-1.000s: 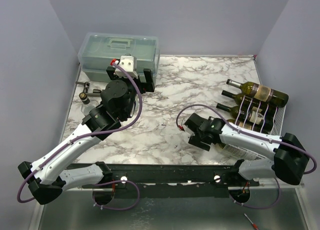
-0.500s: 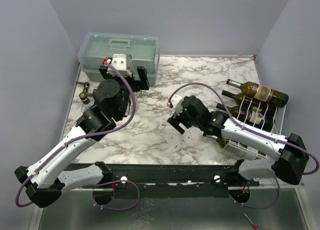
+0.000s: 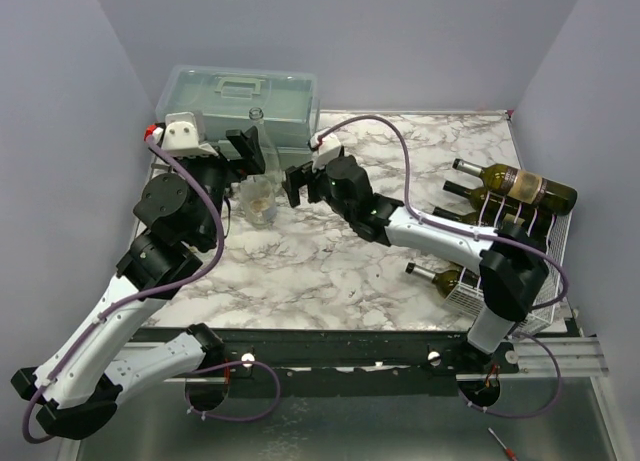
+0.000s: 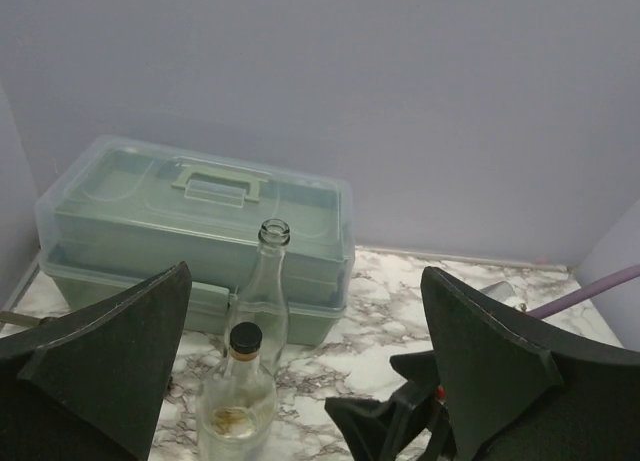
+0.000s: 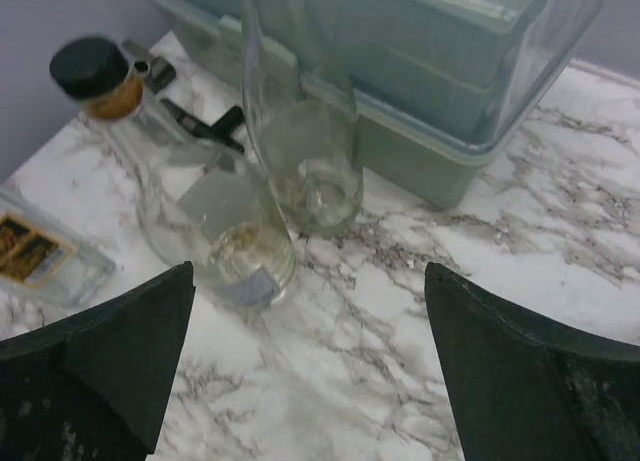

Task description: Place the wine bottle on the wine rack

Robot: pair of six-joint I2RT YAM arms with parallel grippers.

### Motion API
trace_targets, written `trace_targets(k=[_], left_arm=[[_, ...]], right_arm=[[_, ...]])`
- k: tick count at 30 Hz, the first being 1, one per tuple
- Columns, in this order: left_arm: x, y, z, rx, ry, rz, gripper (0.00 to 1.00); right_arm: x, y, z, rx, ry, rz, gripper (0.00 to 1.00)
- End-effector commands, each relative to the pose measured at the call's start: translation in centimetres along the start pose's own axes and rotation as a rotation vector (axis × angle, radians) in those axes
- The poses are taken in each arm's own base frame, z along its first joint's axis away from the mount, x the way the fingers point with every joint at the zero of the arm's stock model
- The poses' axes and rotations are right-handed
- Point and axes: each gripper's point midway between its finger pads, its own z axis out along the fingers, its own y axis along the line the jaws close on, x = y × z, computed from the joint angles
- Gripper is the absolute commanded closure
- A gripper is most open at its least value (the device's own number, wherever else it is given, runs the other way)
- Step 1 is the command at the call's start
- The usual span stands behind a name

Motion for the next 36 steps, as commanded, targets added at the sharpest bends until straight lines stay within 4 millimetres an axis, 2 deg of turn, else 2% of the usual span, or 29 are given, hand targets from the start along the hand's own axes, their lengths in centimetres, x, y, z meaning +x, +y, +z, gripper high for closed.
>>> trace_targets(k=[1, 5, 12, 19, 25, 28, 33, 36], left_arm=[[-0.5, 0.6, -0.2, -0.015, -0.026, -0.023, 0.01], [-0.5, 0.7, -0.2, -0.017, -0.029, -0.025, 0.01], [-0.9, 0.8, -0.5, -0.012, -0.040, -0.036, 0.01], [-0.8, 0.9, -0.5, -0.018, -0.040, -0.036, 0.01], [-0.8, 0.9, -0.4, -0.017, -0.040, -0.034, 0.01], [-0.7, 0.9, -0.4, -0.020, -0.040, -0.033, 0.01], [-0.6, 0.9, -0.3, -0.021, -0.038, -0.030, 0.01], [-0.6, 0.9, -0.3, -0.021, -0.038, -0.028, 0.01]], right_arm=[[-6.2, -1.1, 1.8, 0.115, -0.219, 0.139, 0.00], [-9.2, -0.2, 3.4, 0.077, -0.316, 0.145, 0.00], [-11.3, 1.2, 6.9, 0.052, -0.341, 0.089, 0.00], [-11.9, 1.5, 9.7, 0.055, -0.349, 0.047, 0.00], [-11.6, 1.3, 12.1, 0.042, -0.330, 0.034, 0.00], [-11.4, 1.2, 13.3, 0.022, -0.318, 0.035, 0.11], [-11.1, 0.4, 14.9, 0.023, -0.321, 0.038, 0.19], [-11.0, 0.7, 15.7, 0.004, -0.322, 0.025, 0.23]])
